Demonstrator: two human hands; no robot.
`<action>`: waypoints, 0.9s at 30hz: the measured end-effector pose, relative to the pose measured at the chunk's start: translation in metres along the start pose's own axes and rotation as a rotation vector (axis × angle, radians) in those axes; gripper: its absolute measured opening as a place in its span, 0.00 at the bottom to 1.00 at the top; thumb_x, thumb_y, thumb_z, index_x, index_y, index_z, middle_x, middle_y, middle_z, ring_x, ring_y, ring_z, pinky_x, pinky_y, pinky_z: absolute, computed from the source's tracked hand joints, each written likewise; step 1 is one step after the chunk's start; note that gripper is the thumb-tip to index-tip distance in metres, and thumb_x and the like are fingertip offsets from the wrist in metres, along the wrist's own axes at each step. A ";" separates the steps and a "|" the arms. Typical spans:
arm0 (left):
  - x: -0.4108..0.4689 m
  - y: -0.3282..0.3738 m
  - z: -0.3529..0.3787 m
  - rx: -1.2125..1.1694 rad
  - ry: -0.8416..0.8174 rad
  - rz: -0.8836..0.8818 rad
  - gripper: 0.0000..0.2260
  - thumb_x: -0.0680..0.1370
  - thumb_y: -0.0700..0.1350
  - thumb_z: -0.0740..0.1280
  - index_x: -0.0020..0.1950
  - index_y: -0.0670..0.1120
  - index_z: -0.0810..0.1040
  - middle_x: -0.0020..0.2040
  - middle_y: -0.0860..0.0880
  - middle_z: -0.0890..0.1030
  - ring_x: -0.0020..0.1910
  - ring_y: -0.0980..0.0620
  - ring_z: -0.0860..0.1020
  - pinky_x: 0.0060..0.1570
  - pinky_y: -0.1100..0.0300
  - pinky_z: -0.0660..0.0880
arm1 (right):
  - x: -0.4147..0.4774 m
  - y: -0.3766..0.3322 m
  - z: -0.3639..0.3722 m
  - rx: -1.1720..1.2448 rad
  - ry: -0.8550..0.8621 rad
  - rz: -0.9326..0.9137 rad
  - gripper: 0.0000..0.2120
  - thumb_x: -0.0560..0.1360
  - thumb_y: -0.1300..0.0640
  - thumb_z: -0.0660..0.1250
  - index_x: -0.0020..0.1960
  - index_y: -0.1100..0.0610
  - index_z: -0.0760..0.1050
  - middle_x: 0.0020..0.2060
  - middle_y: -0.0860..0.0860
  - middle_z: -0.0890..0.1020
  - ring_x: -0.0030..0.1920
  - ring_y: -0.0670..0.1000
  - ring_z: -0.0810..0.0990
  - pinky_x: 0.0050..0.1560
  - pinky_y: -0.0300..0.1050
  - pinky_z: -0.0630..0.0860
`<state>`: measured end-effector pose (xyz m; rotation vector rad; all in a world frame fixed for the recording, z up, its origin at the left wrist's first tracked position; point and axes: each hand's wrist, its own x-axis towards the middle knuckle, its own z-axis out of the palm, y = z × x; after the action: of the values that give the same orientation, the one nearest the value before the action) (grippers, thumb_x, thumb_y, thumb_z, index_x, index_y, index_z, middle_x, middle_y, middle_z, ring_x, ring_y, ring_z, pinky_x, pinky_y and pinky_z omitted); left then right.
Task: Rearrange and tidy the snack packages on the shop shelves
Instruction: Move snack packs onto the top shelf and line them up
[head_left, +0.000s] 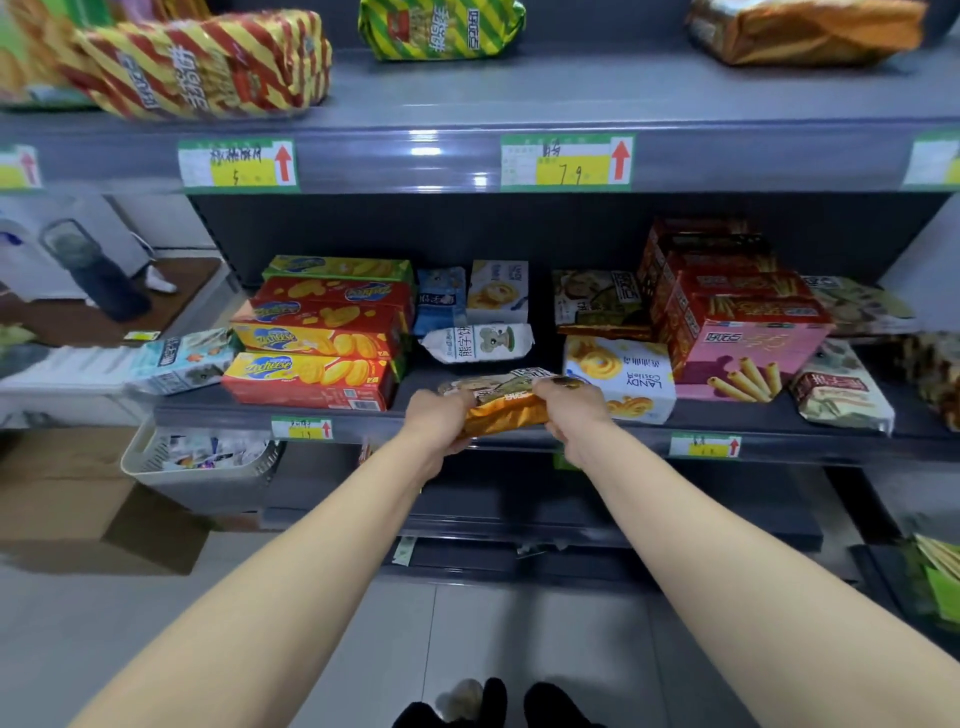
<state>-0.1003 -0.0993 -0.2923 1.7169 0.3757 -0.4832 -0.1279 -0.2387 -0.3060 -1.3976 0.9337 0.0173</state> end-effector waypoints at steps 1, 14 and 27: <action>-0.003 -0.002 0.001 -0.022 -0.015 -0.019 0.16 0.75 0.42 0.67 0.59 0.37 0.71 0.55 0.40 0.78 0.51 0.43 0.79 0.36 0.56 0.79 | -0.001 0.003 -0.001 0.069 -0.008 0.044 0.33 0.71 0.50 0.72 0.69 0.61 0.63 0.55 0.54 0.77 0.47 0.52 0.76 0.50 0.47 0.75; -0.057 -0.021 -0.003 -0.001 -0.014 0.000 0.05 0.73 0.36 0.66 0.46 0.43 0.73 0.42 0.46 0.78 0.42 0.48 0.76 0.38 0.58 0.75 | -0.037 0.000 -0.029 0.240 -0.132 0.032 0.23 0.70 0.71 0.66 0.64 0.63 0.66 0.52 0.61 0.80 0.40 0.55 0.80 0.26 0.46 0.77; -0.088 -0.014 -0.030 -0.137 0.357 0.147 0.29 0.71 0.48 0.68 0.69 0.41 0.64 0.64 0.43 0.74 0.60 0.43 0.76 0.57 0.53 0.74 | -0.094 -0.027 -0.045 0.032 -0.464 -0.313 0.14 0.72 0.69 0.67 0.55 0.60 0.73 0.48 0.57 0.83 0.45 0.56 0.83 0.43 0.51 0.82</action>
<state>-0.1796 -0.0662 -0.2543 1.6809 0.5202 -0.0396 -0.2001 -0.2354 -0.2263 -1.4152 0.3269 0.0870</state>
